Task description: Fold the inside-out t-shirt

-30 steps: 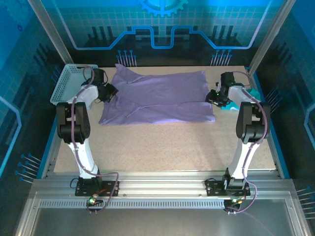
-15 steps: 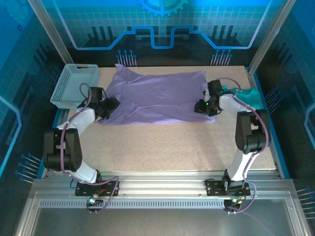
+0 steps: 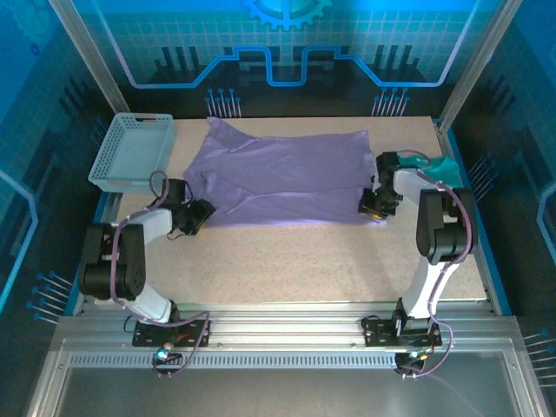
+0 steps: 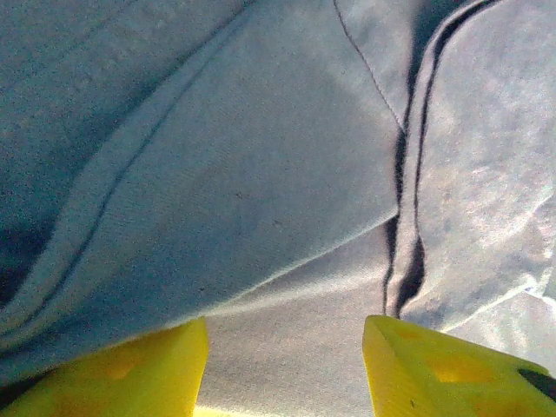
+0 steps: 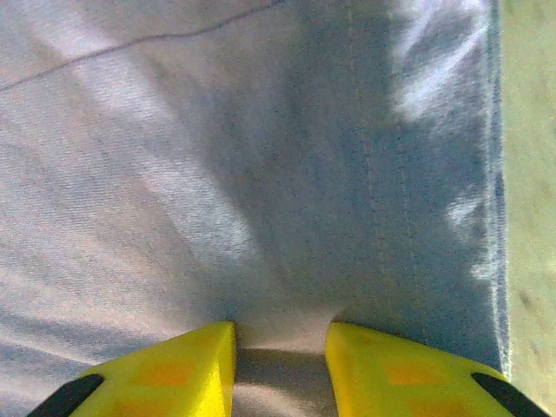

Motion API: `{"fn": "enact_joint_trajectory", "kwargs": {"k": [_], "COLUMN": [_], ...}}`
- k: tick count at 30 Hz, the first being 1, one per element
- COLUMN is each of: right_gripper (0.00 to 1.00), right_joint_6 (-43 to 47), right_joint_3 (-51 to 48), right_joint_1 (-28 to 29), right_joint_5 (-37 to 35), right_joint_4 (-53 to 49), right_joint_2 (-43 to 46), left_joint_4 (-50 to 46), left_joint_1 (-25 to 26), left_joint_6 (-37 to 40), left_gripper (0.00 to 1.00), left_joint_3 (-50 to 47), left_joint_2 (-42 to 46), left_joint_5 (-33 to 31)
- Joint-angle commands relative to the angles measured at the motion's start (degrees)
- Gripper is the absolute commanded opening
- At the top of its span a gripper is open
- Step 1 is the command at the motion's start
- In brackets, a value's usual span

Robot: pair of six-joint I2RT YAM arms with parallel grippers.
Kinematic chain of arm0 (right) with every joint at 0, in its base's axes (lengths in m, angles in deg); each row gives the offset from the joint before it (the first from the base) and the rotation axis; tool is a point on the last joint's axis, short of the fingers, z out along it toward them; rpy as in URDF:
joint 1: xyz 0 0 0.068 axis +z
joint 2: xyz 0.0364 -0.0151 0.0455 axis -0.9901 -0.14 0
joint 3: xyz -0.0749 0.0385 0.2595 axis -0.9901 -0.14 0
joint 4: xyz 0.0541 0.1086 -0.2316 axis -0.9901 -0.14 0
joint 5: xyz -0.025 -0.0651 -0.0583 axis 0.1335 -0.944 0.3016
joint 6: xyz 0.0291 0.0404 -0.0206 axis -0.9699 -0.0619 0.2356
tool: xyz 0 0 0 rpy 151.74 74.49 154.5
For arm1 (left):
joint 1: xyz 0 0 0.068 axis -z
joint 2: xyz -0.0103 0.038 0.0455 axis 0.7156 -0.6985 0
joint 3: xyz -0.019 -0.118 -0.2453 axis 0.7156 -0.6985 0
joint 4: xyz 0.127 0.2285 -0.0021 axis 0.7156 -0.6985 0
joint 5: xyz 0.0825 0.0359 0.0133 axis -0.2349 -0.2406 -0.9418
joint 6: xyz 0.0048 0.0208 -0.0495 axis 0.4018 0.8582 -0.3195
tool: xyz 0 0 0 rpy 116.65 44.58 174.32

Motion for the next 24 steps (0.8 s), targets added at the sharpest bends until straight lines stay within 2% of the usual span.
{"fn": "enact_joint_trajectory", "kwargs": {"k": [1,4,6,9,11,13,18,24], "right_gripper": [0.34,0.35,0.37,0.44,0.48,0.50,0.53,0.54], "right_joint_6": [-0.5,0.2,3.2,10.3,13.0,13.3,16.4,22.8], "right_joint_3": [-6.8,-9.0,-9.8,-12.1,-12.6,-11.2,-2.0,13.5], "right_joint_1": [-2.7,-2.7,0.8,12.8,20.3,26.4,39.4,47.4], "right_joint_5": [-5.5,-9.4,-8.6,-6.3,-4.4,-2.0,0.4,1.0], "right_joint_4": [-6.5,-4.3,0.2,11.1,17.1,20.9,26.4,22.7], "right_joint_2": [4.4,12.4,18.9,27.2,28.3,25.8,12.3,-5.6], "left_joint_4": [-5.1,-7.9,-9.8,-11.9,-11.0,-8.9,-5.1,-0.5], "left_joint_1": [1.0,4.4,5.0,3.7,1.8,0.4,-2.1,-6.0], "left_joint_6": [-2.0,-4.1,-4.2,-1.8,-0.9,-0.5,0.9,-0.3], "left_gripper": [0.52,0.52,0.53,0.53,0.51,0.49,0.44,0.41], "left_joint_3": [-7.3,-9.0,-7.6,-5.0,-4.3,-4.0,-2.7,-5.1], "left_joint_2": [6.2,15.7,20.0,21.5,19.1,15.5,7.7,3.8], "left_joint_5": [2.3,2.4,2.7,0.4,1.1,2.0,3.0,6.0]}}
